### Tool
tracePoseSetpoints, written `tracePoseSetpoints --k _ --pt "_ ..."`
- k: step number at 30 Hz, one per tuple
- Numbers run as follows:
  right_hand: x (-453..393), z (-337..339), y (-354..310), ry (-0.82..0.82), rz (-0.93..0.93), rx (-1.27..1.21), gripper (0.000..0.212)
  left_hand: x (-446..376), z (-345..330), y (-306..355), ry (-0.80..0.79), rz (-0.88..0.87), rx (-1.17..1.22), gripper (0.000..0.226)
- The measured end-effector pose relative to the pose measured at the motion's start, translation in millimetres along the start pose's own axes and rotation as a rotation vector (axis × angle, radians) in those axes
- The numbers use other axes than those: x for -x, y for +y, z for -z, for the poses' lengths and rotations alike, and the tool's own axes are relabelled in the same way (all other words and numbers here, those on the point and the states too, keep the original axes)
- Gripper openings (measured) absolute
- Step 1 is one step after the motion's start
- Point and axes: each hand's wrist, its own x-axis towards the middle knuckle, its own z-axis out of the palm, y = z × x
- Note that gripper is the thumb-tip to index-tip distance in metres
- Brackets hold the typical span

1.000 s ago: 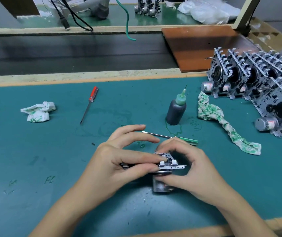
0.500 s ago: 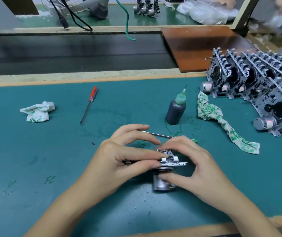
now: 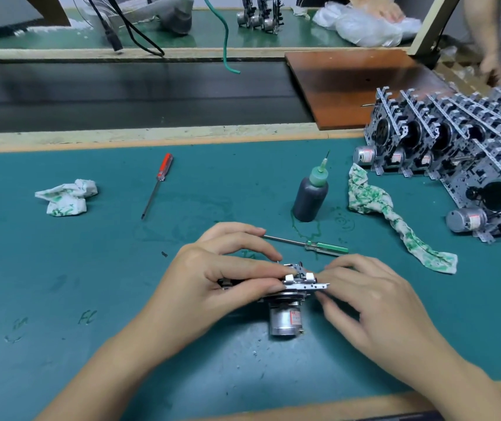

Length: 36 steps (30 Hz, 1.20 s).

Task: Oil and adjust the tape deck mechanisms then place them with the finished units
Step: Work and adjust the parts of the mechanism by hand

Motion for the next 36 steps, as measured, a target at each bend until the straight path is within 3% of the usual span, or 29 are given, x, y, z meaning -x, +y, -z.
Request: tracePoseSetpoints --k 3,6,10,17,22,25,30,36 --pt "-1.0 2.7 -3.0 0.076 -0.028 -0.075 0.028 0.4 -0.3 0.6 0.007 0.005 0.008 0.025" --pt "-3.0 6.8 -9.4 0.297 -0.025 -0.207 0.024 0.5 -0.4 1.5 0.010 0.007 0.015 0.021" --pt "-2.7 5.3 -18.5 0.393 0.112 -0.109 0.028 0.2 0.7 1.2 -0.009 0.004 -0.004 0.018" --pt "-3.1 8.9 -17.8 0.361 0.107 -0.111 0.030 -0.5 0.9 -0.1 -0.032 0.038 0.017 0.024" --pt "-13.2 16.3 -25.1 0.248 0.043 -0.208 0.016 -2.0 2.1 -0.8 -0.044 0.047 0.127 0.025" --pt "-32.3 25.9 -26.3 0.100 0.064 -0.131 0.032 -5.3 -2.2 0.4 -0.084 0.059 0.329 0.027" --pt "-47.8 40.6 -20.8 -0.067 0.263 0.074 0.036 -19.8 -18.4 4.3 -0.030 0.063 0.482 0.021" --pt "-20.7 55.1 4.2 -0.067 0.191 0.074 0.037 -54.0 -51.6 18.2 -0.101 0.058 0.536 0.020"
